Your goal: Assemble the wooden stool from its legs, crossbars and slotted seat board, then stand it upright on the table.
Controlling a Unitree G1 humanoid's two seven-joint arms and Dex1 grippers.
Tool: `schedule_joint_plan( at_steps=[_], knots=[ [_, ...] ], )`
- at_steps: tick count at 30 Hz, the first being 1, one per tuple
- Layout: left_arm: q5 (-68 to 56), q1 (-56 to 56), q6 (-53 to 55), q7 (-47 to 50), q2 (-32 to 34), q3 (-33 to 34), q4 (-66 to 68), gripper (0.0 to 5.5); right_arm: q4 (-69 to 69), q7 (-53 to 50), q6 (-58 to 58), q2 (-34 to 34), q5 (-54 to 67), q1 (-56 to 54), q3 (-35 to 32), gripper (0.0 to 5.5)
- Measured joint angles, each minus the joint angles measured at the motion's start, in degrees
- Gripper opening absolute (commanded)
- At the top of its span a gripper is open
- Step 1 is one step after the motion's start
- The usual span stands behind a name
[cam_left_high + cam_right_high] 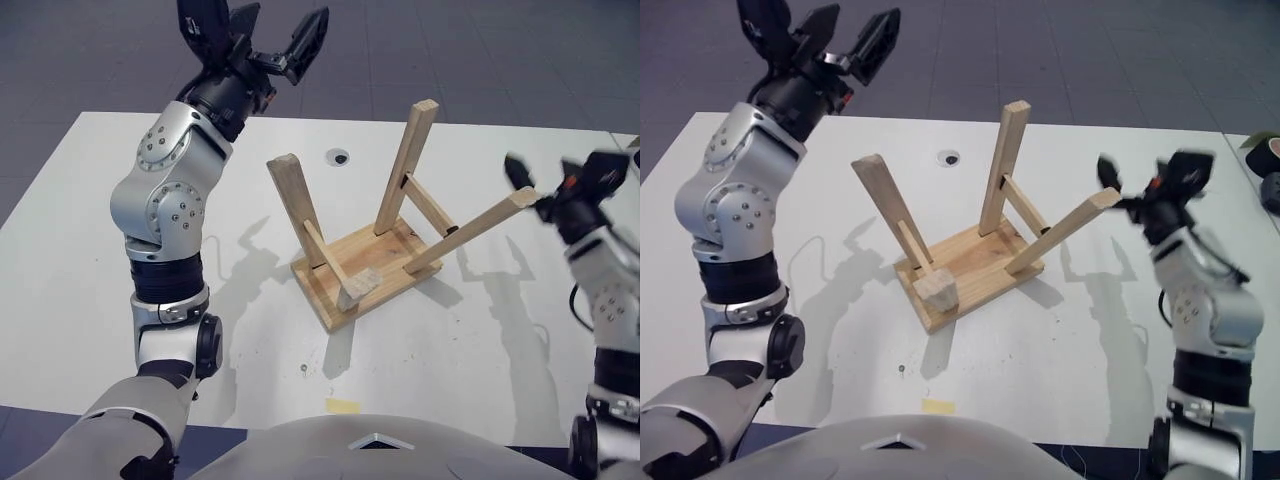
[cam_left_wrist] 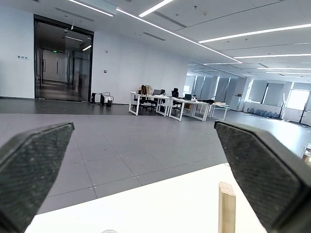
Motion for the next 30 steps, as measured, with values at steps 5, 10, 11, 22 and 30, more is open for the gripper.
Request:
schedule_joint_plan(
  at_steps=[5, 10, 11, 22, 30],
  knots=[
    [4.94, 2.91, -0.9, 1.28, 6.46, 4.25, 3.37, 5.39, -11.01, 4.18, 2.66, 2.4, 2.68, 1.9, 3.52, 5.4],
    [7.53, 4.31, -2.02, -0.2, 7.2, 3.22, 4.18, 5.39, -13.46, 7.84, 4.54, 3.38, 3.15, 1.92, 6.29, 5.4],
    [7.9, 4.68, -2.23, -0.33, 7.26, 3.04, 4.21, 5.39, -13.89, 8.89, 4.88, 3.08, 3.02, 2.43, 6.8, 5.4],
    [14.96, 27.25, -13.3, -14.68, 22.62, 8.27, 8.22, 5.39, -2.03, 22.3, -18.45, -5.85, -17.99, 12.51, 4.26, 5.4],
    [16.46, 47.65, -22.82, -53.06, 41.17, 1.52, 12.91, 5.39, -1.94, 38.73, -26.4, -9.33, -16.76, 18.99, 5.07, 5.4]
  ],
)
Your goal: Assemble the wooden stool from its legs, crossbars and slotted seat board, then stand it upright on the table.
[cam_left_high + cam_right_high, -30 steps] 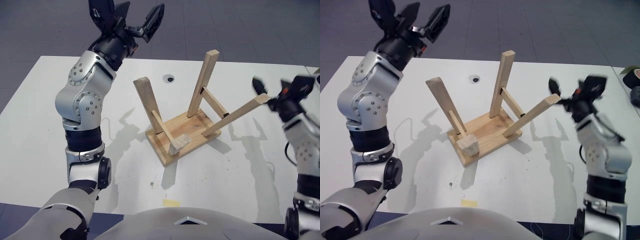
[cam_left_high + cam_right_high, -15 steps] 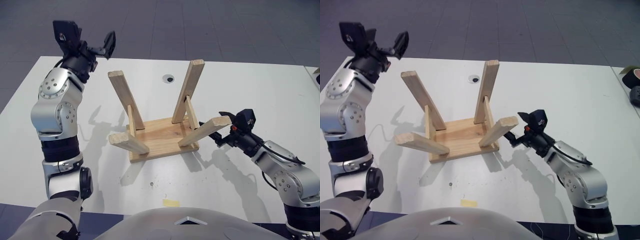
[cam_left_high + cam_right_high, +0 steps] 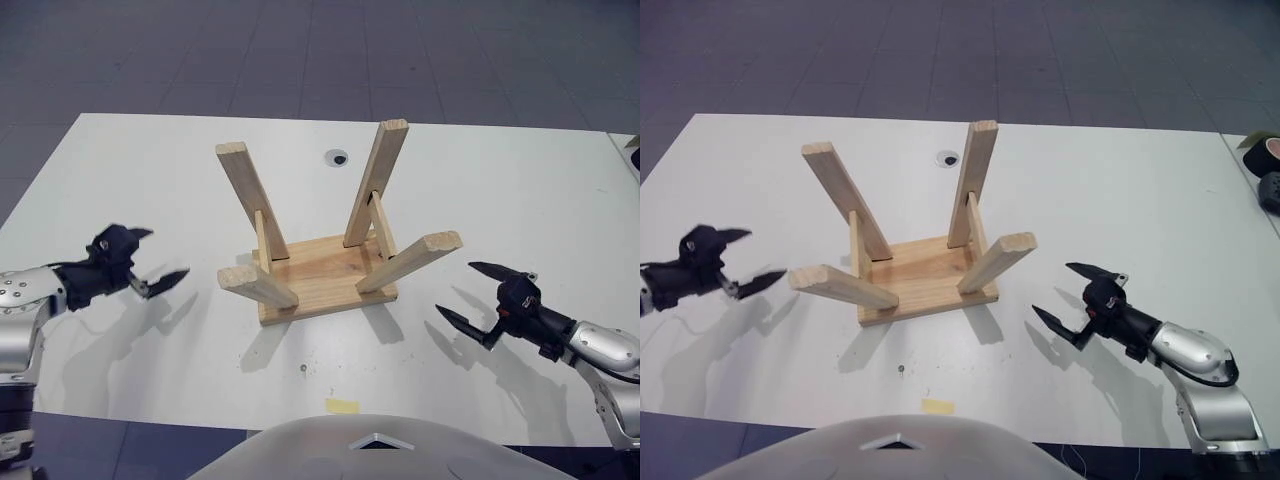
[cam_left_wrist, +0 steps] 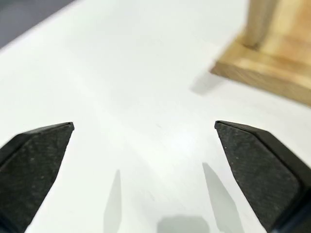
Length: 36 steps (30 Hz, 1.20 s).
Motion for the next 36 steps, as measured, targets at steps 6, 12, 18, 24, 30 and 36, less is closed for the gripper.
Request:
schedule_joint_plan(
  at_steps=[6, 12, 18, 24, 30, 36],
  knots=[
    [-4.13, -0.01, 5.4, -7.56, 0.76, -8.55, -13.01, 5.39, 0.1, 4.3, 1.13, 0.3, -0.1, -7.14, 5.1, 5.4],
    [-9.91, -1.62, 11.42, -4.1, -3.28, -11.76, -24.75, 5.39, 1.08, 6.08, 1.71, 2.94, -1.21, -13.05, 11.08, 5.4],
    [-0.83, -8.53, 7.17, 6.93, -11.96, -17.84, -20.13, 5.39, -0.95, 7.08, 2.61, 6.02, -3.17, -15.54, 17.52, 5.4],
    [3.73, -11.57, 3.63, 8.36, -15.16, -22.46, -16.57, 5.39, -1.57, 7.24, 3.47, 6.14, -3.19, -15.5, 17.43, 5.4],
    [6.37, -13.98, 1.78, 10.15, -19.28, -25.86, -14.19, 5.39, -4.44, 7.23, 7.1, 4.25, -0.09, -13.08, 13.93, 5.4],
    [6.78, -15.08, 0.3, 10.13, -19.65, -26.69, -12.81, 5.39, -7.26, 6.33, 8.81, 3.33, 1.02, -10.39, 12.28, 5.4]
  ],
)
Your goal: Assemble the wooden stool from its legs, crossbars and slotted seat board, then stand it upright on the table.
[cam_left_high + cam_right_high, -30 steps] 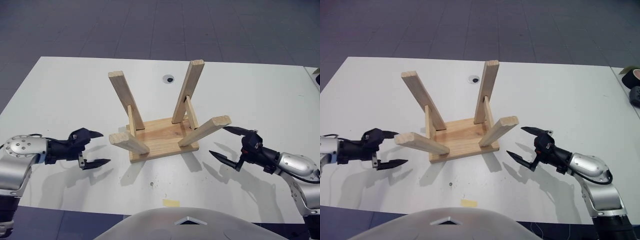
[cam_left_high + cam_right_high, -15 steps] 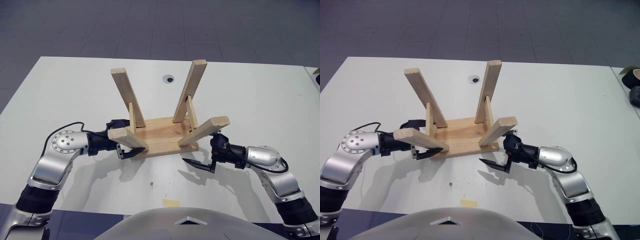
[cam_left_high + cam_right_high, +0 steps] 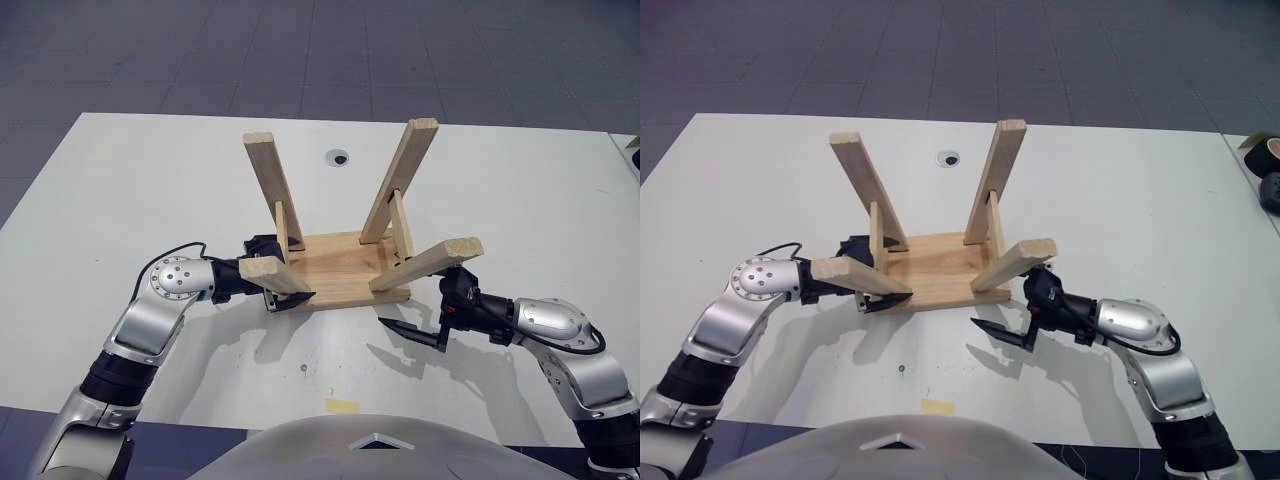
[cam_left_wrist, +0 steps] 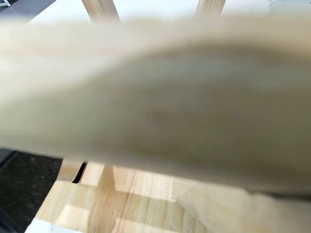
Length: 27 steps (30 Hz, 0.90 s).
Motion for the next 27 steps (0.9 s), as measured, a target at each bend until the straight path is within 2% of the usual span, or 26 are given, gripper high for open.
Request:
schedule_joint_plan(
  at_steps=[3, 8, 11, 16, 22, 27],
  knots=[
    [-0.26, 0.04, -0.54, -0.04, 0.26, 0.75, 0.81, 5.39, 0.05, -1.19, -0.24, 0.68, -0.25, -0.15, -0.01, 5.4],
    [-2.15, 0.06, 1.3, -0.44, 2.93, 6.27, 3.12, 5.39, -1.72, -1.65, 2.06, 0.73, 2.24, -0.22, -1.16, 5.4],
    [-8.83, -0.04, 7.87, -2.64, 3.17, 9.07, 0.76, 5.39, -0.44, -2.47, 1.88, 1.2, 1.03, -1.06, -0.99, 5.4],
    [-21.5, -1.5, 19.27, -8.32, 3.5, 9.53, -9.13, 5.39, -0.13, -3.97, 1.89, 3.37, 0.8, -2.65, 0.17, 5.4],
    [-14.7, -4.36, 15.65, -5.4, 5.63, 9.97, -4.46, 5.39, 0.63, -4.48, 1.67, 4.08, 0.34, -2.63, 0.22, 5.4],
    [-11.76, 2.4, 12.34, -4.5, 6.78, 7.82, -9.33, 5.39, 0.49, -4.34, 2.73, 4.23, 1.13, -3.09, 0.29, 5.4]
  ],
)
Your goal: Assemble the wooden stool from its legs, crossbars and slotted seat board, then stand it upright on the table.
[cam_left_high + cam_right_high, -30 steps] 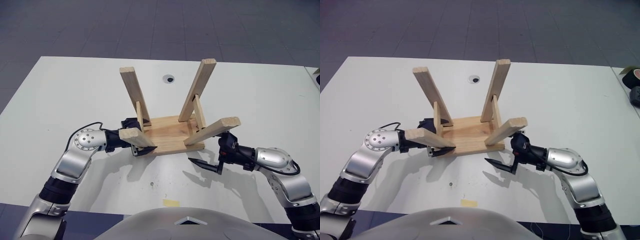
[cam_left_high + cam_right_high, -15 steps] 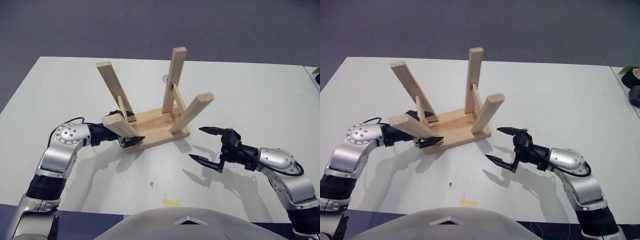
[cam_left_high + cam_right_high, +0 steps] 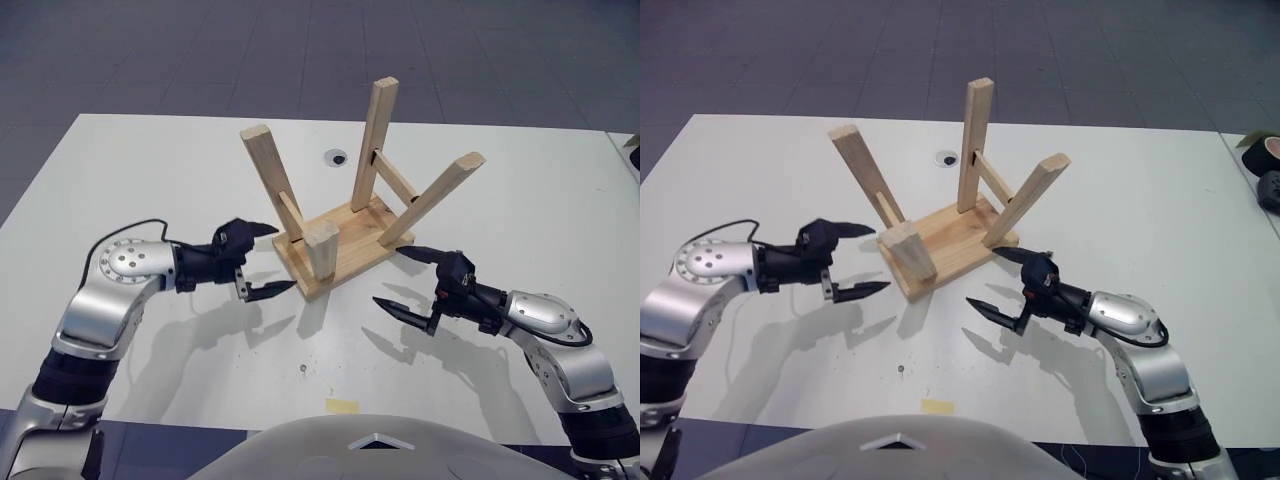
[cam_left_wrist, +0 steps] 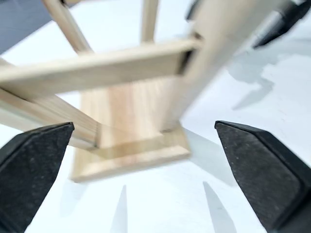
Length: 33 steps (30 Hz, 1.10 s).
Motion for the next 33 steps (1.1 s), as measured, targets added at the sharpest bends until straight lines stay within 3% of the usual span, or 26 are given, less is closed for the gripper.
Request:
schedule_joint_plan(
  at_steps=[5, 10, 16, 24, 33],
  knots=[
    [3.53, -5.65, 0.02, 12.21, -8.18, 0.32, 4.98, 5.39, -0.13, -1.36, 0.82, 3.86, 0.07, -3.65, 3.59, 5.4],
    [4.23, -6.54, 1.51, 16.51, -13.43, -1.63, 3.37, 5.39, 5.8, -1.5, 0.39, 1.6, -1.47, -3.29, 0.61, 5.4],
    [6.95, -5.45, -0.13, 18.83, -14.0, -2.78, 5.23, 5.39, 7.48, -0.5, 0.16, 0.17, -1.2, -2.13, -2.09, 5.4],
    [13.47, -17.17, -7.46, 21.1, -15.98, -2.84, 21.42, 5.39, 9.44, -1.48, -1.02, 0.46, -2.22, -2.8, -2.85, 5.4],
    [16.91, -19.77, -11.51, 26.65, -18.74, -1.58, 25.95, 5.39, 25.84, -2.68, -7.37, 1.0, -7.98, -14.45, -3.82, 5.4]
  ],
)
